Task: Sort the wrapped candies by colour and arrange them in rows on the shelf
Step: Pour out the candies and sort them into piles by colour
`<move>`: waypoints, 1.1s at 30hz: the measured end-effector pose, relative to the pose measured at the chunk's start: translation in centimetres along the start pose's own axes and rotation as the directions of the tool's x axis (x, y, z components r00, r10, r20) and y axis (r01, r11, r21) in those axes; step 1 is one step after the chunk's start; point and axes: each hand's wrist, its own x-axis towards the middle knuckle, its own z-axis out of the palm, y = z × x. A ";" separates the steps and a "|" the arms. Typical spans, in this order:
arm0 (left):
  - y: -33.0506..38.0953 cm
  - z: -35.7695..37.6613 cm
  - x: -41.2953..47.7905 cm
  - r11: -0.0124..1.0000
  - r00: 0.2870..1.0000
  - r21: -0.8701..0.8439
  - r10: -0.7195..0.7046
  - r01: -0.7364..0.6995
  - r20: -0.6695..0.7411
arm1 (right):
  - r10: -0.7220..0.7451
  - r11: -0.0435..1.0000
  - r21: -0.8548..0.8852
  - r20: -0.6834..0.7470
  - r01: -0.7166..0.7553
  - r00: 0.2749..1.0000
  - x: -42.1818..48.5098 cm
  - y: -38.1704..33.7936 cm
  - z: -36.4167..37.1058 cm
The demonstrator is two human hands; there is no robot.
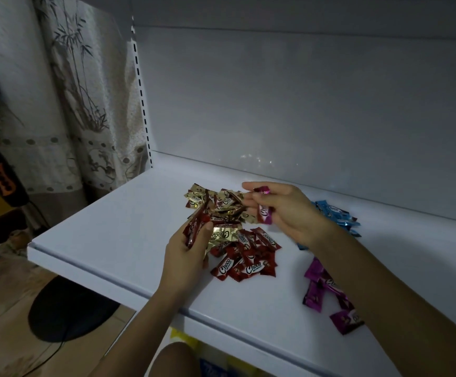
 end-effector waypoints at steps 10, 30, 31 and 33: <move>1.3 1.0 -1.0 0.980 0.981 0.068 0.186 -0.189 0.059 | -0.174 0.819 -0.574 -0.197 0.030 0.965 -5.5 1.8 -5.6; 1.9 8.4 -5.3 0.992 0.968 -0.110 -0.033 0.062 0.249 | -0.180 0.843 -0.516 -0.001 0.153 0.984 -9.9 4.5 -4.9; 2.0 8.4 -5.3 0.994 0.966 -0.099 -0.015 0.042 0.260 | -0.225 0.827 -0.533 -0.020 0.180 0.974 -9.5 4.8 -4.3; 1.8 8.2 -5.2 0.992 0.966 -0.115 -0.026 0.057 0.256 | -0.327 0.814 -0.525 -0.062 0.248 0.943 -8.9 5.0 -3.5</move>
